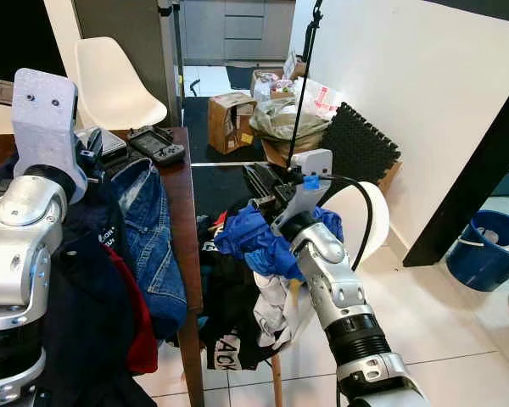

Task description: Hang hanger

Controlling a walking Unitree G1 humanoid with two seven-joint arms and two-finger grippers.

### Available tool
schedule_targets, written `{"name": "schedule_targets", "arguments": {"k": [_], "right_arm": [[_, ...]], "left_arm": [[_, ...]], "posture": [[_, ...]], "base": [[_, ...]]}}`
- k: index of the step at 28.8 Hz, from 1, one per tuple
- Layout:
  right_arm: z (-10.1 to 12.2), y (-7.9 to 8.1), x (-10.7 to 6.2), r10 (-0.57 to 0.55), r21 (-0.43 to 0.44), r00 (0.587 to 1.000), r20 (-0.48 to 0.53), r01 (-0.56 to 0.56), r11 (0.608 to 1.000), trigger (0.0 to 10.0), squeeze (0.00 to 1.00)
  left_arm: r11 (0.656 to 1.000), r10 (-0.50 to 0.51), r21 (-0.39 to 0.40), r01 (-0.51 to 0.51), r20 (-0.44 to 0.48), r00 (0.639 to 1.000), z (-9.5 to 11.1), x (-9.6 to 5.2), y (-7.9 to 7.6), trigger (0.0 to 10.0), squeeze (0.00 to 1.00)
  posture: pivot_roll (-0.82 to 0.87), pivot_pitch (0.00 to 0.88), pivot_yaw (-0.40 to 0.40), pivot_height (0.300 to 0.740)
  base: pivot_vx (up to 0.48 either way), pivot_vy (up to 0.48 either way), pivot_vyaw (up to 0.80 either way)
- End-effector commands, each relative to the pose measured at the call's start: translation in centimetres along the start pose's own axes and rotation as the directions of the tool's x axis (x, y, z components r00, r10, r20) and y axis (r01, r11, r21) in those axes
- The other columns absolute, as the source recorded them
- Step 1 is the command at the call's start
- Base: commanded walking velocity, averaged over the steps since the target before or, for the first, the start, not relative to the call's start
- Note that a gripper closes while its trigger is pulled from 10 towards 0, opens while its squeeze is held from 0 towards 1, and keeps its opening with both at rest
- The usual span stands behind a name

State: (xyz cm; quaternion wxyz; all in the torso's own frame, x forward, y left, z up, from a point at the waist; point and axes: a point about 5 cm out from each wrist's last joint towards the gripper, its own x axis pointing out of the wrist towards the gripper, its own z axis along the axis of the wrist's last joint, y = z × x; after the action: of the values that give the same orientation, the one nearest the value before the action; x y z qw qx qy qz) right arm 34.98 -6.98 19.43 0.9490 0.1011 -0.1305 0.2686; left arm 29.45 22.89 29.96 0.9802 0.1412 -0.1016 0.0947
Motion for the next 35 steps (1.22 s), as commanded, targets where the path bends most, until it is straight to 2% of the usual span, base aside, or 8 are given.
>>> {"name": "schedule_targets", "arguments": {"k": [1,10,16,35], "right_arm": [[0.6,-0.1,0.1,-0.005,0.010,1.000,0.017,0.005,1.000,10.0,0.00],[1.1,-0.2,0.3,-0.040,0.029,0.998,0.050,0.039,0.999,10.0,0.00],[1.9,-0.8,0.3,-0.092,0.037,0.991,0.096,0.089,0.995,10.0,0.00],[2.1,-0.9,0.4,-0.108,0.053,0.989,0.100,0.103,0.993,10.0,0.00]], "left_arm": [[1.000,-0.005,-0.004,0.005,0.008,1.000,0.0,-0.2,-0.5,10.0,0.00],[1.000,-0.009,-0.005,0.009,0.013,1.000,0.5,-0.1,-0.6,10.0,0.00],[1.000,-0.007,0.005,0.007,0.019,1.000,0.7,0.0,-0.5,10.0,0.00],[1.000,0.000,0.011,0.000,0.036,0.999,1.4,0.2,0.1,10.0,0.00]], "posture": [[0.13,0.000,-0.066,0.740],[0.13,0.000,-0.061,0.740],[0.14,0.000,-0.063,0.740],[0.14,0.000,-0.058,0.740]], "base": [[0.000,0.352,0.00],[0.000,0.352,0.00],[0.000,0.352,0.00],[0.000,0.353,0.00]]}}
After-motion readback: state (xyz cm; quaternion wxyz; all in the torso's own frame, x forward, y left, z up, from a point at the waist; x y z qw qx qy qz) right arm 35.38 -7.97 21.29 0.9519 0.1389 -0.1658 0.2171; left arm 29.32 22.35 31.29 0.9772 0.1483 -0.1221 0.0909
